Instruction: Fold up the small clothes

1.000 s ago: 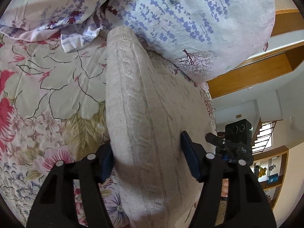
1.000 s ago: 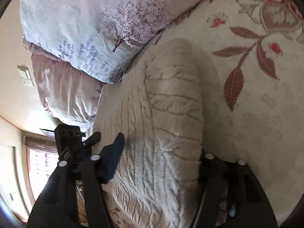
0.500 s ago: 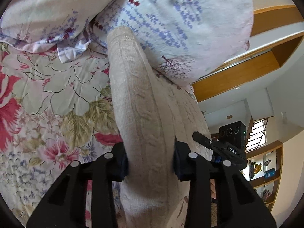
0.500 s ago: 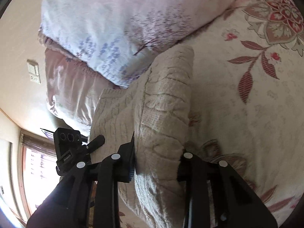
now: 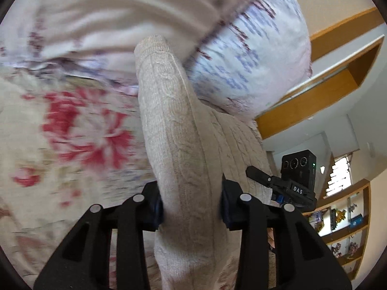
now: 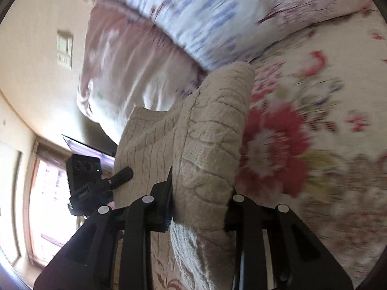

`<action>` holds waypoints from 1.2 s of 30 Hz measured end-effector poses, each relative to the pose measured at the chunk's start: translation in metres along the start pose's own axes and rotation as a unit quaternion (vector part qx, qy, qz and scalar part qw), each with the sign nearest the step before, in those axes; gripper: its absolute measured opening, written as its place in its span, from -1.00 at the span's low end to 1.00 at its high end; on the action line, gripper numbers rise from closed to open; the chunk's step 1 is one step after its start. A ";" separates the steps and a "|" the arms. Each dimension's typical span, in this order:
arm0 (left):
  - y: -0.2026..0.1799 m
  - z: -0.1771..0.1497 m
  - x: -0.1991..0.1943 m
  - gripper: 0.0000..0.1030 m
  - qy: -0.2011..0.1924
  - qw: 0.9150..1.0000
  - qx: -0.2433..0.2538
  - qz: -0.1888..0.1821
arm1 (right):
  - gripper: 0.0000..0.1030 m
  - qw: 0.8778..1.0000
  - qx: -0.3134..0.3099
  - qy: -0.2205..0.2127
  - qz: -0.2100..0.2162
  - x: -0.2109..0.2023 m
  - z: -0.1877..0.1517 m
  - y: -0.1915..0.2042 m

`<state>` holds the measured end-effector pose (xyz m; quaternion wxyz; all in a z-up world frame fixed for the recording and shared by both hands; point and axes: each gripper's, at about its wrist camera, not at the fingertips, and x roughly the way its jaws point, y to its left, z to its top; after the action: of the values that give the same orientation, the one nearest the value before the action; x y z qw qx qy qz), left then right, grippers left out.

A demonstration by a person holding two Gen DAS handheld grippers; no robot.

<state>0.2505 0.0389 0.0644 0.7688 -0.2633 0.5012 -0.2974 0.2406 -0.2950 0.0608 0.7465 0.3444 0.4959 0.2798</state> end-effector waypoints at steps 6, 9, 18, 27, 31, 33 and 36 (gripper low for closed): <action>0.047 -0.002 -0.011 -0.27 0.006 0.999 -0.036 0.030 | -0.46 0.999 -0.024 0.007 -0.041 0.039 -0.008 0.006; 0.073 -0.005 -0.002 -0.21 0.013 0.997 -0.069 0.019 | -0.43 0.999 -0.003 0.018 -0.049 0.047 -0.005 -0.006; 0.083 -0.009 -0.006 0.05 -0.001 0.997 -0.071 0.035 | -0.25 0.998 0.031 0.011 -0.047 0.036 0.003 -0.015; 0.064 0.005 -0.003 -0.27 -0.023 0.997 -0.024 0.069 | -0.75 0.993 -0.010 -0.090 -0.080 0.023 0.012 0.001; 0.075 0.007 0.003 -0.19 -0.022 0.997 -0.031 0.072 | -0.76 0.986 0.020 -0.074 -0.148 0.035 0.005 -0.016; 0.072 0.005 -0.001 -0.08 -0.023 0.996 -0.033 0.078 | -0.61 0.986 0.024 -0.072 -0.150 0.033 0.006 -0.018; 0.061 -0.005 -0.020 0.01 -0.040 0.993 -0.018 0.106 | -0.40 0.982 -0.010 -0.092 -0.166 0.010 0.002 -0.001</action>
<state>0.2510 0.0950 0.0318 0.8108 -0.2343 0.4999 -0.1946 0.2454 -0.2885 0.0554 0.8284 0.2742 0.4725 0.1234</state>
